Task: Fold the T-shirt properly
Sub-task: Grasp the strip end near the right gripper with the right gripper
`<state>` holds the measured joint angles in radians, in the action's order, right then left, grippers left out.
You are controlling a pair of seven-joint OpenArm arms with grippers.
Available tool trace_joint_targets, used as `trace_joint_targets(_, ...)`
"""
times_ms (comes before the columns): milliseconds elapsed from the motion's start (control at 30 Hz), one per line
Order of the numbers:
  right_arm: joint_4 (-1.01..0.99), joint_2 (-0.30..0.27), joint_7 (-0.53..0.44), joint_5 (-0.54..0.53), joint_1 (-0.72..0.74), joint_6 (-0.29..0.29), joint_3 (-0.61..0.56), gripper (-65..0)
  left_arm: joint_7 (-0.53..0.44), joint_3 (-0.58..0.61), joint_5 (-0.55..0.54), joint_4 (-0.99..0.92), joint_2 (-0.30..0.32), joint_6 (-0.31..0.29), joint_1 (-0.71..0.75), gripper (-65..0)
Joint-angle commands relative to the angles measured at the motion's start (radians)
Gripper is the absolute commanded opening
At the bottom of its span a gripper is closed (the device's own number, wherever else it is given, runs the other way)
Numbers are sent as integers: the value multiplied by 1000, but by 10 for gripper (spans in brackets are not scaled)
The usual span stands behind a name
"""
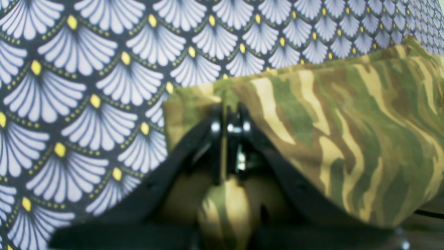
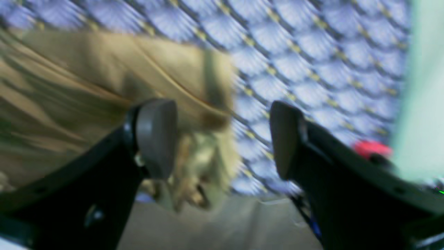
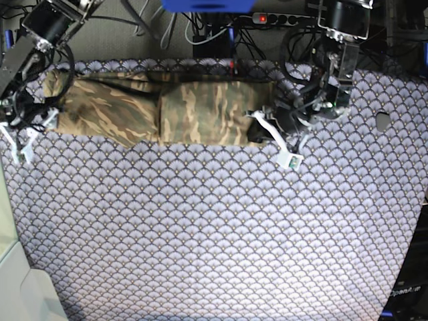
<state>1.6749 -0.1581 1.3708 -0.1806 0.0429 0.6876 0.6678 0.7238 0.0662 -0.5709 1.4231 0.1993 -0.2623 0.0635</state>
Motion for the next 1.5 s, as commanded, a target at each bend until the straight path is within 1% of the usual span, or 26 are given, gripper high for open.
trace_joint_targets(0, -22, -34, 5, -18, 8, 11, 11, -217, 18, -4, 27, 3, 9, 16, -8, -647)
trace_joint_targets(167, -209, -94, -3, -147, 8, 11, 13, -217, 18, -6, 27, 3, 10, 16, -8, -647)
trace_joint_targets(267, -255, -119, -3, -204, 8, 11, 13, -217, 18, -7, 27, 3, 10, 16, -8, -647)
trace_joint_targets(333, -261, -128, -3, -224, 8, 11, 13, -217, 18, -7, 27, 3, 10, 16, -8, -647)
trace_joint_targets(633, -261, -123, 8, -233, 1, 11, 13, -217, 18, -7, 27, 3, 10, 16, -8, -647)
trace_joint_targets(733, -261, -119, 25, -236, -1, 11, 13, -218, 18, -7, 27, 3, 10, 16, -8, -647)
trace_joint_targets(867, -255, -113, 25, -308, -1, 11, 13, -219, 18, -7, 27, 3, 10, 16, -8, -647)
trace_joint_targets(1033, -255, -113, 25, -426, -21, 11, 13, -220, 18, -7, 27, 3, 10, 16, -8, -647)
trace_joint_targets(1467, -256, -111, 25, -440, -36, 11, 8, -220, 18, -7, 28, -6, 10, 16, -8, -647)
